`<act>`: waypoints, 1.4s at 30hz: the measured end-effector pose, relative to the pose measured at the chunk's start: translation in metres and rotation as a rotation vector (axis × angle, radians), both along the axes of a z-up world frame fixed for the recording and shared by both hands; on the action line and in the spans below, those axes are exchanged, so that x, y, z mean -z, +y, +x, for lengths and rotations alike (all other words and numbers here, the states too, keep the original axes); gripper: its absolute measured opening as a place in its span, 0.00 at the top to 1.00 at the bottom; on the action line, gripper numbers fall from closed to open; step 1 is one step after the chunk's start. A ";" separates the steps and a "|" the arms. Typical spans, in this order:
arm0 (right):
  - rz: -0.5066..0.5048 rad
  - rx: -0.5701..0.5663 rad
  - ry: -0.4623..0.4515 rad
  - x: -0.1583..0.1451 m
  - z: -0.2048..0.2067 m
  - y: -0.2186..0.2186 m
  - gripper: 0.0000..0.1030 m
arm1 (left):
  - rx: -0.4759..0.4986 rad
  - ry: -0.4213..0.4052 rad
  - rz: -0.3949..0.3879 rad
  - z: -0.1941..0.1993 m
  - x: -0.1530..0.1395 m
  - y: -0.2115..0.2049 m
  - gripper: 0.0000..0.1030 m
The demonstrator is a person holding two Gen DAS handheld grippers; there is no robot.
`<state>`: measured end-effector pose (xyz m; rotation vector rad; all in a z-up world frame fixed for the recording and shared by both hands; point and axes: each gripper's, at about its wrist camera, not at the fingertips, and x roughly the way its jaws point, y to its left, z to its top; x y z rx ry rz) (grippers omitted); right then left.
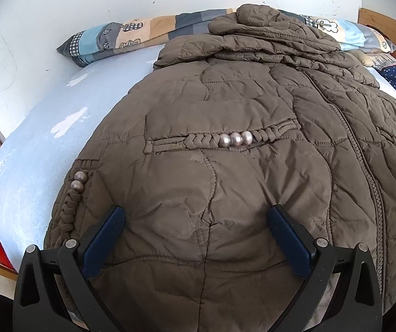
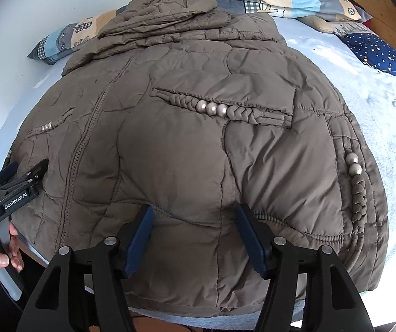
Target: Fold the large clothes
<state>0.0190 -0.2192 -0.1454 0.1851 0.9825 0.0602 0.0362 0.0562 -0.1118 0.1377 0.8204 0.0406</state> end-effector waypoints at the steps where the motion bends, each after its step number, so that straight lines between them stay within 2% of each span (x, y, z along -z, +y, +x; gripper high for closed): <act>1: -0.001 -0.003 -0.001 0.000 0.000 0.000 0.35 | 0.002 -0.002 0.000 0.000 0.000 0.000 0.00; 22: 0.003 -0.023 -0.021 0.000 -0.003 0.005 0.28 | 0.025 0.000 -0.003 -0.002 -0.001 0.000 0.00; 31: 0.060 -0.045 -0.013 -0.010 -0.016 -0.001 0.24 | 0.061 0.019 -0.003 -0.005 -0.011 0.003 0.00; 36: 0.156 0.034 -0.090 -0.030 -0.033 -0.030 0.24 | 0.057 0.010 -0.039 -0.011 -0.024 0.012 0.00; 42: 0.245 0.243 -0.170 -0.048 -0.058 -0.086 0.24 | -0.014 -0.031 -0.121 -0.018 -0.044 0.045 0.00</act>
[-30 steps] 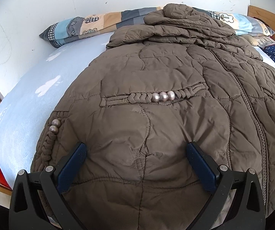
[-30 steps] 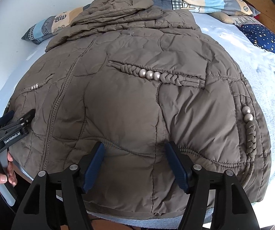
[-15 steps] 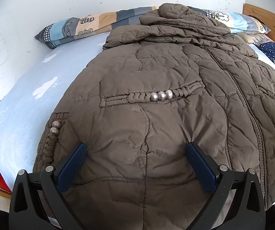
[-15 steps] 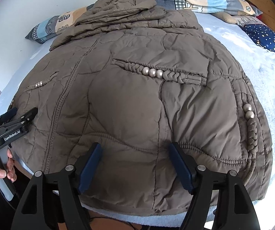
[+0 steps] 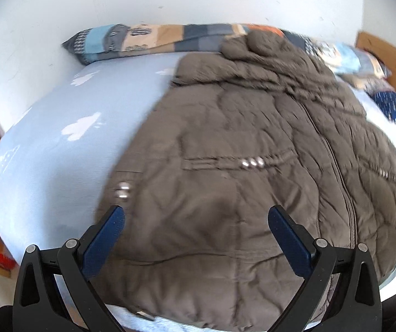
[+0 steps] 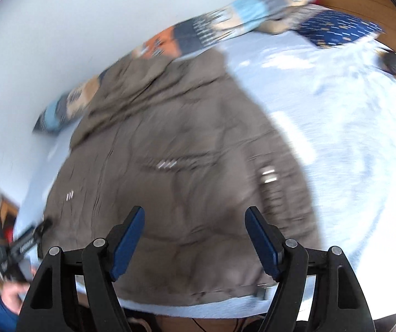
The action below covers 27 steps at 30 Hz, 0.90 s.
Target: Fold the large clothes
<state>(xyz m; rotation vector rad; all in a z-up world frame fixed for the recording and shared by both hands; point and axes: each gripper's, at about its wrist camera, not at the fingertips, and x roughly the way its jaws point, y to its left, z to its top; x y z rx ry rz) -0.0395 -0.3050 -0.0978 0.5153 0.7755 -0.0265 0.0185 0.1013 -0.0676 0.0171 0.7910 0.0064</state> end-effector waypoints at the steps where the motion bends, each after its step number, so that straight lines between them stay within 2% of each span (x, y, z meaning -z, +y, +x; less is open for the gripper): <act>1: 0.002 0.043 -0.005 -0.002 -0.006 -0.009 0.24 | -0.020 0.000 -0.009 0.000 -0.001 0.009 0.00; 3: -0.008 0.119 -0.008 -0.004 -0.015 -0.026 0.23 | -0.066 0.010 -0.032 -0.001 0.001 0.025 0.00; 7: 0.015 0.237 0.020 0.004 -0.028 -0.057 0.23 | -0.167 0.085 -0.131 0.002 0.014 0.065 0.00; 11: 0.127 0.298 0.085 0.025 -0.032 -0.079 0.23 | -0.267 0.163 -0.242 0.002 0.034 0.090 0.00; 13: 0.179 0.301 0.107 0.034 -0.031 -0.082 0.23 | -0.285 0.204 -0.313 0.003 0.042 0.097 0.00; 16: 0.226 0.289 0.130 0.042 -0.027 -0.081 0.23 | -0.283 0.240 -0.375 0.002 0.050 0.099 0.00; 21: 0.275 0.248 0.153 0.051 -0.018 -0.070 0.23 | -0.280 0.262 -0.426 -0.001 0.056 0.100 0.00; 27: 0.264 0.200 0.160 0.054 -0.012 -0.058 0.23 | -0.260 0.272 -0.449 -0.001 0.058 0.096 0.00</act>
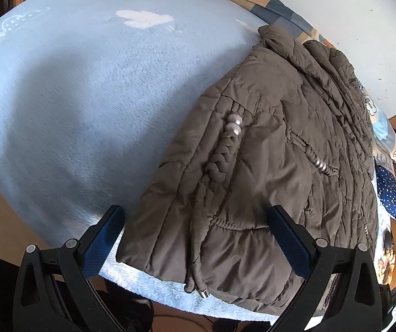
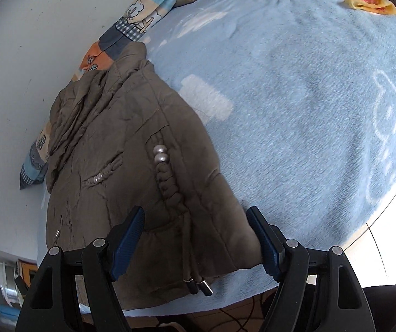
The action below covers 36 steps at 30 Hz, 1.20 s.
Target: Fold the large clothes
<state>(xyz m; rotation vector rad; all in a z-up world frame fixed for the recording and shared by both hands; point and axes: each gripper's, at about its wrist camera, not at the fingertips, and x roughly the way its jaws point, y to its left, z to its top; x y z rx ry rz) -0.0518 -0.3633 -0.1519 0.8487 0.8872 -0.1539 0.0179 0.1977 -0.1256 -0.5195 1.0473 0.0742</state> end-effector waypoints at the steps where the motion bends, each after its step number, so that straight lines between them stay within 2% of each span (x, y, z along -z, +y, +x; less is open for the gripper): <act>1: 0.002 -0.005 0.002 0.001 0.001 0.001 0.23 | 0.000 0.000 -0.003 0.001 0.000 0.000 0.00; 6: 0.005 -0.027 -0.006 0.000 0.006 0.006 0.33 | -0.005 0.001 -0.028 0.001 -0.001 0.004 0.00; 13: 0.019 -0.015 -0.004 0.002 0.004 0.006 0.33 | -0.024 0.034 -0.156 -0.005 0.004 0.019 0.00; 16: 0.018 -0.014 -0.003 0.001 0.006 0.007 0.33 | -0.033 0.028 -0.166 -0.005 0.003 0.020 0.00; 18: 0.023 -0.010 -0.004 0.001 0.006 0.006 0.33 | -0.050 0.025 -0.176 -0.006 0.003 0.023 0.03; 20: 0.027 -0.003 -0.003 0.002 0.006 0.004 0.33 | -0.070 0.032 -0.195 -0.008 0.006 0.028 0.13; 22: 0.035 0.005 -0.001 0.004 0.005 0.002 0.33 | -0.083 0.035 -0.213 -0.010 0.008 0.031 0.17; 26: 0.063 0.028 -0.003 0.006 0.001 -0.003 0.33 | -0.068 0.027 -0.195 -0.013 0.005 0.027 0.25; 33: 0.121 0.045 0.003 0.013 0.000 -0.005 0.34 | -0.076 0.042 -0.224 -0.025 0.012 0.023 0.25; 36: 0.122 0.023 -0.001 0.013 0.005 0.001 0.44 | -0.076 0.041 -0.227 -0.025 0.013 0.022 0.24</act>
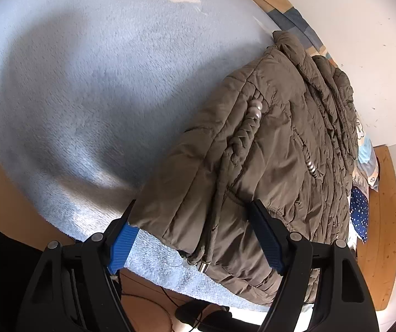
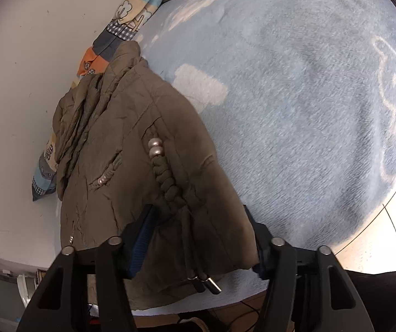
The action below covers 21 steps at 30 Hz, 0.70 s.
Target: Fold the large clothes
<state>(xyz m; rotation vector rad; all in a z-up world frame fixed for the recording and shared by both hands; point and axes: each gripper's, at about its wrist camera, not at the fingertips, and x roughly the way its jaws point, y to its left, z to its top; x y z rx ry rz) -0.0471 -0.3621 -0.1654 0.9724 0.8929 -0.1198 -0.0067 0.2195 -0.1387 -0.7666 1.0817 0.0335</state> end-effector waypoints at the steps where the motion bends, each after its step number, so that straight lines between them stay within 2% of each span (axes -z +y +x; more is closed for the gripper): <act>1: -0.010 -0.007 0.000 -0.001 0.001 0.002 0.50 | -0.001 -0.003 -0.005 0.000 0.000 0.000 0.24; 2: -0.020 -0.013 0.002 -0.002 0.002 0.004 0.56 | -0.002 -0.005 -0.006 0.001 0.000 0.000 0.24; 3: -0.029 -0.018 0.000 -0.003 0.003 0.006 0.68 | 0.000 -0.016 -0.008 0.000 -0.001 -0.001 0.24; 6: -0.091 -0.047 -0.006 -0.010 0.005 0.014 0.76 | 0.018 -0.051 0.029 -0.001 -0.007 -0.007 0.34; 9: -0.141 -0.061 0.003 -0.010 0.007 0.020 0.76 | 0.036 -0.062 0.069 0.003 -0.010 -0.015 0.35; 13: -0.144 -0.060 0.011 -0.005 0.008 0.020 0.76 | 0.041 -0.060 0.098 0.006 -0.010 -0.019 0.35; 15: -0.152 -0.054 0.020 -0.003 0.008 0.020 0.72 | 0.045 -0.061 0.115 0.008 -0.009 -0.021 0.35; 21: -0.183 -0.045 0.021 -0.003 0.007 0.022 0.66 | 0.064 -0.071 0.164 0.009 -0.009 -0.029 0.29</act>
